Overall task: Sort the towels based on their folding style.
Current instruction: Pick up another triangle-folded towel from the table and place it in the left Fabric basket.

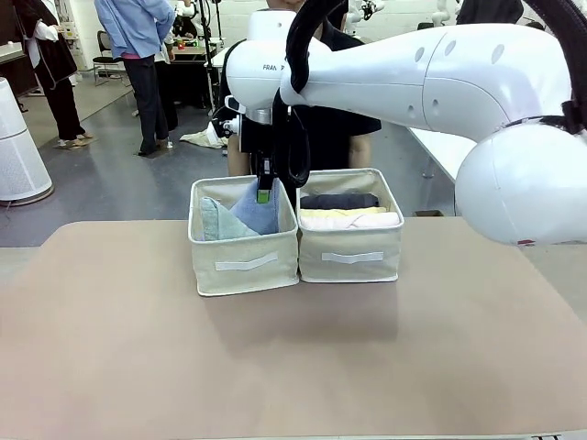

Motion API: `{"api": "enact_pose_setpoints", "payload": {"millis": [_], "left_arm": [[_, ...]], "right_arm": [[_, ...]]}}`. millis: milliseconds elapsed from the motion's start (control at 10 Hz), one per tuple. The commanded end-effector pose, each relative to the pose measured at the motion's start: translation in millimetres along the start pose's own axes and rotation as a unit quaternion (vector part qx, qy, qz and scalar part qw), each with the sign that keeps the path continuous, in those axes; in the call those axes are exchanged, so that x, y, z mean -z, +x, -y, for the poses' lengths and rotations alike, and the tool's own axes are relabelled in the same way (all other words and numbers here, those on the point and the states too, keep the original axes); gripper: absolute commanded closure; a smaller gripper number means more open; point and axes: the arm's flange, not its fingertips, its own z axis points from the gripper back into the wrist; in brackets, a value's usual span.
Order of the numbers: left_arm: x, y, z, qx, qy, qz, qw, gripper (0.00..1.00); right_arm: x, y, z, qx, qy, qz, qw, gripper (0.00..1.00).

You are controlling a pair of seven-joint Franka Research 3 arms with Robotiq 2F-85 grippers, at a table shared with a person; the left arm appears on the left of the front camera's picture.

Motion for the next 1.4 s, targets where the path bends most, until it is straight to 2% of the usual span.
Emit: {"api": "enact_pose_setpoints", "payload": {"millis": [0, 500, 600, 700, 800, 900, 1000, 1100, 1200, 1300], "left_arm": [[1.7, 0.7, 0.7, 0.0, 0.003, 0.004, 1.0, 0.0], [1.7, 0.7, 0.7, 0.0, 0.003, 0.004, 1.0, 0.0], [1.7, 0.7, 0.7, 0.0, 0.003, 0.004, 1.0, 0.0], [1.7, 0.7, 0.7, 0.0, 0.003, 0.004, 1.0, 0.0], [1.7, 0.7, 0.7, 0.0, 0.003, 0.004, 1.0, 0.0], [1.7, 0.7, 0.7, 0.0, 0.003, 0.004, 1.0, 0.0], [1.7, 0.7, 0.7, 0.0, 0.003, 0.004, 1.0, 0.0], [1.7, 0.7, 0.7, 0.0, 0.003, 0.004, 1.0, 0.0], [1.7, 0.7, 0.7, 0.0, 0.003, 0.004, 1.0, 0.0], [1.7, 0.7, 0.7, 0.0, 0.003, 0.004, 1.0, 0.0]], "right_arm": [[1.8, 5.8, 7.3, 0.003, 0.013, 0.016, 1.0, 0.82], [2.1, 6.3, 6.8, 0.005, 0.008, 0.011, 1.0, 0.82], [0.3, 6.9, 6.0, 0.004, 0.008, 0.01, 1.0, 0.66], [-1.6, 6.9, 5.2, 0.004, 0.008, 0.01, 1.0, 0.62], [-2.6, 6.9, 5.5, 0.005, 0.007, 0.01, 1.0, 0.46], [-3.1, 6.5, 5.7, 0.005, 0.007, 0.009, 1.0, 0.43], [-3.7, 6.5, 5.4, 0.005, 0.007, 0.009, 1.0, 0.49], [-4.2, 6.2, 5.6, 0.005, 0.007, 0.009, 1.0, 0.23], [-4.4, 6.0, 5.5, 0.005, 0.007, 0.009, 1.0, 0.29], [-4.8, 6.0, 5.7, 0.004, 0.007, 0.009, 1.0, 0.03]]}}
